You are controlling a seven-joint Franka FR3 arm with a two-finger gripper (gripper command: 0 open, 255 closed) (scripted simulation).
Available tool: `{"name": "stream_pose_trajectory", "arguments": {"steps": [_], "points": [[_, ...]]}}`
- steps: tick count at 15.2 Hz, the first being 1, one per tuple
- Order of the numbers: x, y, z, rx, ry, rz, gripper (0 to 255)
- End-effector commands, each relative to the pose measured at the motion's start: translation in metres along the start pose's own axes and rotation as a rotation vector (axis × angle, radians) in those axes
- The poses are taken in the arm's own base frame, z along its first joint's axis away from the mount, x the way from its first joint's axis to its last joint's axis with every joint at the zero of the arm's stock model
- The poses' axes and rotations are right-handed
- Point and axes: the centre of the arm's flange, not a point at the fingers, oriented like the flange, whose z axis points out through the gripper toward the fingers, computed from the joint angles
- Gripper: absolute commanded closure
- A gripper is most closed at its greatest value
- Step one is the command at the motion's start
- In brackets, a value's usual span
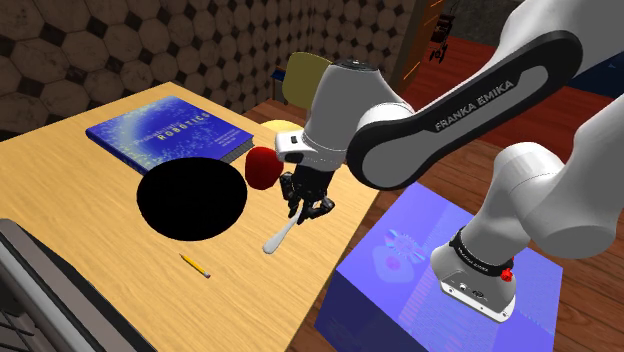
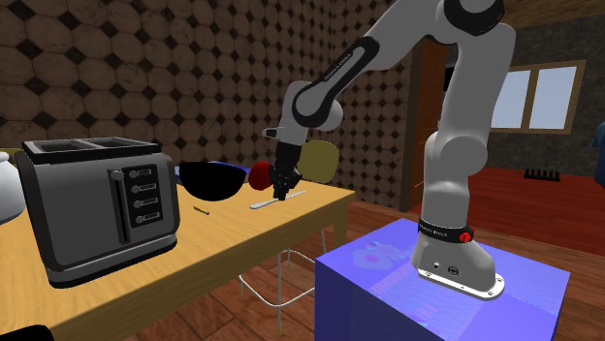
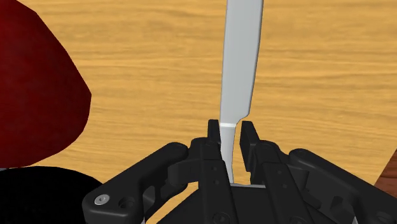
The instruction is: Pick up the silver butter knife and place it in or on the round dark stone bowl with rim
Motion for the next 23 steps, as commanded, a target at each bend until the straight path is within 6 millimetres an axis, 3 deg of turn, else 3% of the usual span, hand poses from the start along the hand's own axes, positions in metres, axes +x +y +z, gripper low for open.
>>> {"name": "stream_pose_trajectory", "arguments": {"steps": [1, 23], "points": [[0.002, 0.001, -0.007, 0.003, -0.002, 0.001, 255], [0.026, 0.011, -0.121, 0.003, -0.002, 0.001, 255]]}}
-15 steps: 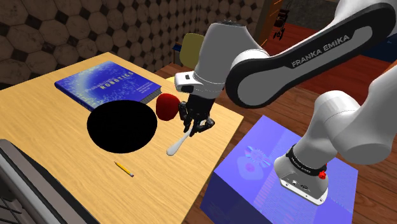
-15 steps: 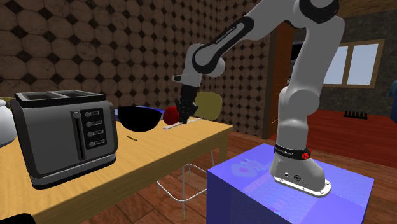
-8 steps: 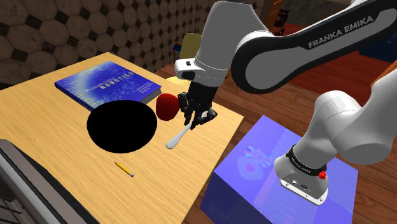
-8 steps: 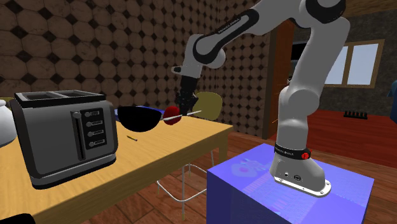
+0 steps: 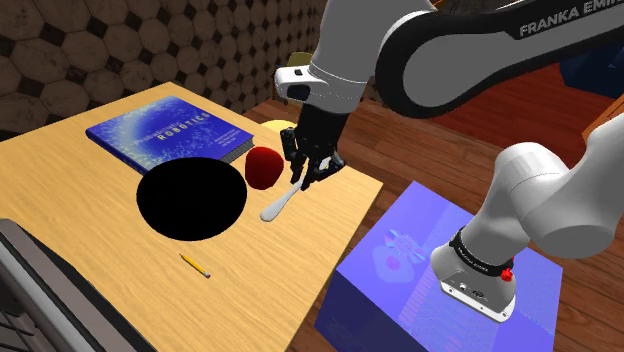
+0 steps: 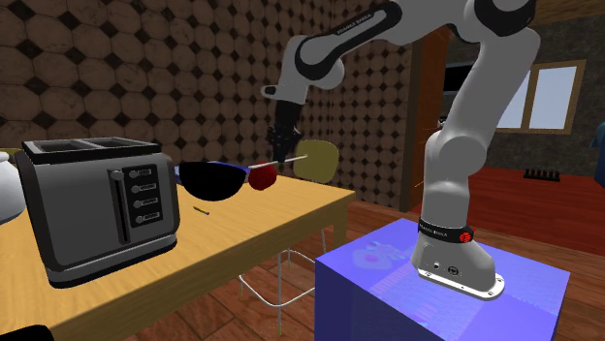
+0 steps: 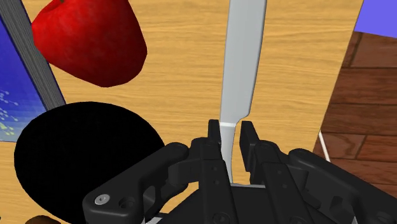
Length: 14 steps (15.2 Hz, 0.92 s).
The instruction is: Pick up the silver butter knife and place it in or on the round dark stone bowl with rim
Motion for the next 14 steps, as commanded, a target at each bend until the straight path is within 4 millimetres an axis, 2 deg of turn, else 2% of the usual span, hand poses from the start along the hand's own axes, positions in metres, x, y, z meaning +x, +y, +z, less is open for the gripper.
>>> {"name": "stream_pose_trajectory", "arguments": {"steps": [1, 9, 10, 14], "points": [[0.003, 0.001, -0.010, 0.000, 0.000, 0.000, 255], [0.011, 0.005, -0.051, 0.000, 0.000, 0.000, 255], [0.011, 0.005, -0.052, 0.000, 0.000, 0.000, 255], [0.045, 0.045, -0.044, 0.000, 0.000, 0.000, 255]]}}
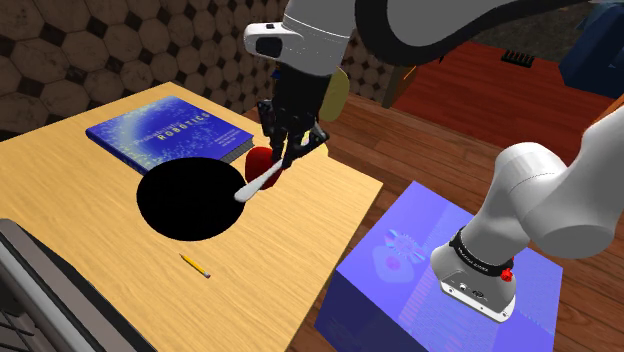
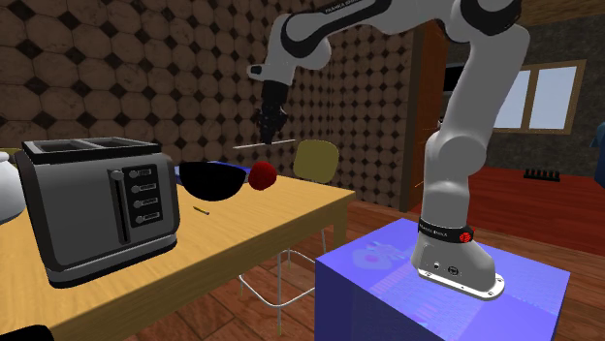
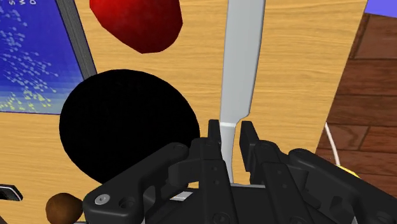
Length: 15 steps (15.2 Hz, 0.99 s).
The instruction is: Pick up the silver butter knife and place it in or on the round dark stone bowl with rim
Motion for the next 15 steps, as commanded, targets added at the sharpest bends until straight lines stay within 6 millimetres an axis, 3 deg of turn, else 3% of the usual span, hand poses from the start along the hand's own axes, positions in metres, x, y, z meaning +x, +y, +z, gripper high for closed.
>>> {"name": "stream_pose_trajectory", "arguments": {"steps": [1, 13, 15], "points": [[0.019, 0.020, 0.004, 0.001, 0.000, 0.000, 255], [0.120, 0.142, 0.028, 0.001, 0.000, 0.000, 255], [0.118, 0.141, 0.038, 0.001, 0.000, 0.000, 255]]}}
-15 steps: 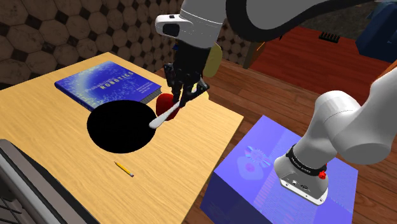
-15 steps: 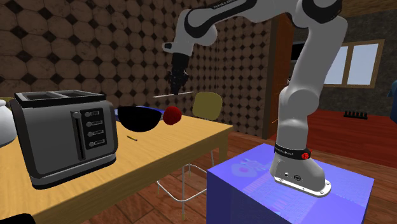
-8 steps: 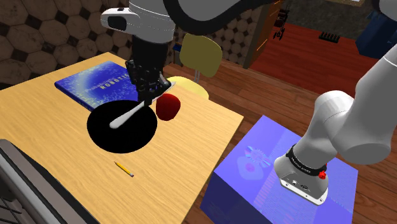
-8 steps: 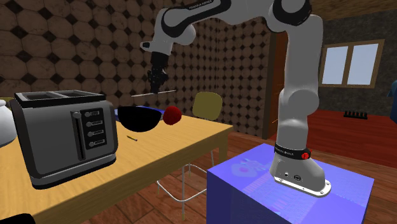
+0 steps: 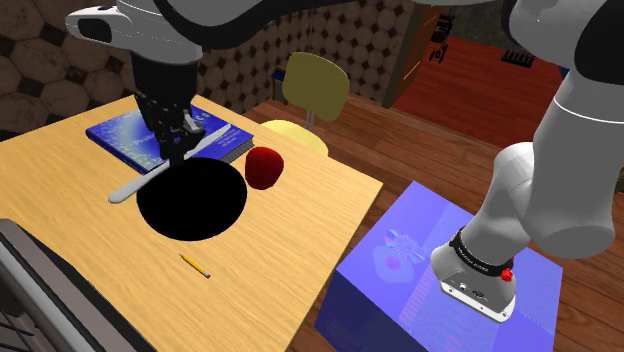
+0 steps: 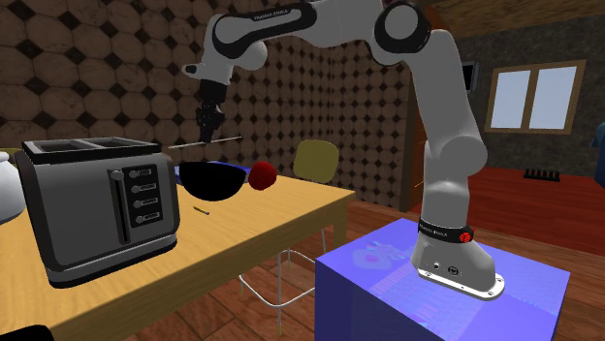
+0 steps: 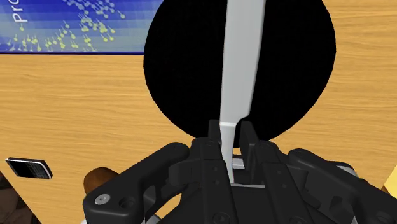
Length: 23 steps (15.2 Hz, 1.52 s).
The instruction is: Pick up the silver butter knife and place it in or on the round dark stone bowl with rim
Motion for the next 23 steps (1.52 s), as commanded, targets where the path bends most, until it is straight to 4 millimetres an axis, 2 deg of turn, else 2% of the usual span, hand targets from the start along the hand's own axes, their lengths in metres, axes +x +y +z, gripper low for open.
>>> {"name": "stream_pose_trajectory", "arguments": {"steps": [1, 13, 19, 20, 23], "points": [[0.001, 0.001, 0.010, -0.001, 0.000, 0.000, 255], [-0.012, -0.005, 0.074, -0.001, 0.000, 0.000, 255], [-0.012, -0.005, 0.073, -0.002, 0.001, 0.000, 255], [-0.012, -0.005, 0.073, -0.002, 0.001, 0.000, 0], [-0.035, -0.011, 0.045, -0.007, -0.030, -0.015, 0]]}}
